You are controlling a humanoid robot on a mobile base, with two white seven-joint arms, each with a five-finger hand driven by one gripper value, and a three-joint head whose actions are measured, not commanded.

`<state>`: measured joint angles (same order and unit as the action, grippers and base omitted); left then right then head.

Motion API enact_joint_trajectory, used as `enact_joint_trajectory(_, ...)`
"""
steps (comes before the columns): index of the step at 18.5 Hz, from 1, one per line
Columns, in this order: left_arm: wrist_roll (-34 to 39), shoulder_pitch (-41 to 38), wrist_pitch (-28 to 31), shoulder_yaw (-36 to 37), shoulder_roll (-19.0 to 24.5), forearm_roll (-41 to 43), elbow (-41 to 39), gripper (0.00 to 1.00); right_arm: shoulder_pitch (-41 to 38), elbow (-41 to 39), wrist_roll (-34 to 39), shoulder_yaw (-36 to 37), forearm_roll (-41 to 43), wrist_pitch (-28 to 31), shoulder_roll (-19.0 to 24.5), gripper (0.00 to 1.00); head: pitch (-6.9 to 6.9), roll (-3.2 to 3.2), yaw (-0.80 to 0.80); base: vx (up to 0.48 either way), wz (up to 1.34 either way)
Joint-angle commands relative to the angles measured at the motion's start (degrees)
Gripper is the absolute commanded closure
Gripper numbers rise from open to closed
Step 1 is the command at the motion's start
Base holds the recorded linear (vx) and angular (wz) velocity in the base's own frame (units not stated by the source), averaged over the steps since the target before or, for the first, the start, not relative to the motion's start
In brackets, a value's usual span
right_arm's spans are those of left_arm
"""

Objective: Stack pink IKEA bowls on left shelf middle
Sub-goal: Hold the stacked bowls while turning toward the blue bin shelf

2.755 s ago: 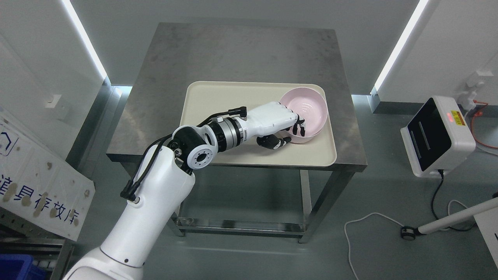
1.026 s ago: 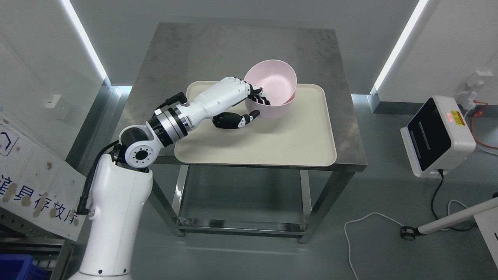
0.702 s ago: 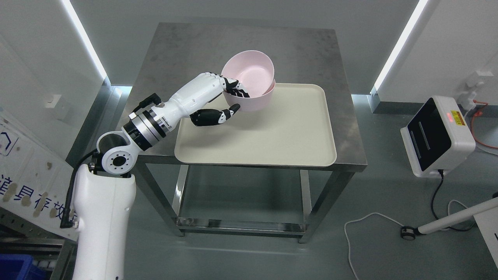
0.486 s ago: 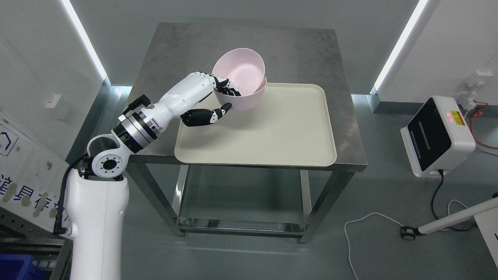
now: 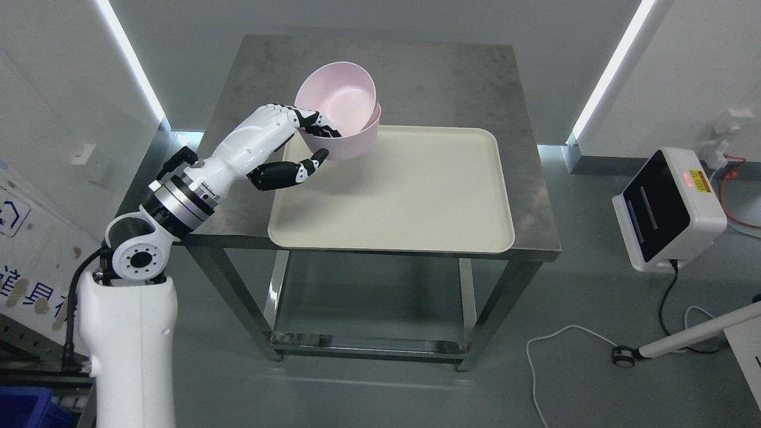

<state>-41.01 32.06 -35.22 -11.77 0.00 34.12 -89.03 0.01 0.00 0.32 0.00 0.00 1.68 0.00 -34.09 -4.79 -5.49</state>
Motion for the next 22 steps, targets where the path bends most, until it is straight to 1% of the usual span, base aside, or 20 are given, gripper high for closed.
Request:
enact_joint_trajectory(1,0.0,-0.3,-0.2,-2.7,1.0,-0.2,-2.0,0.98,-1.7,-1.9,0.0,0.6,0.0,0.3,-1.0,0.0,0.0,0.0,0.0,-0.008,0.01)
enact_joint_trajectory(4,-0.9,-0.9,-2.0,-2.6,1.0,-0.2,-2.1,0.98,-1.7,-1.9,0.0,0.7,0.0,0.3,-1.0,0.0,0.0,0.0,0.0,-0.022,-0.01)
enact_joint_trajectory(10,-0.9,-1.7,-2.0,-2.7,1.0,-1.1,-1.9,0.98,-1.7,-1.9,0.0,0.6,0.0,0.3,-1.0,0.0,0.0,0.0,0.0,-0.088,0.05)
enact_joint_trajectory(22,-1.0,-1.6,-1.8,-2.3,1.0,-1.5,-1.6,0.97,-1.7,-1.9,0.0,0.7,0.0,0.3,-1.0,0.0,0.0,0.0,0.0,-0.187,0.04)
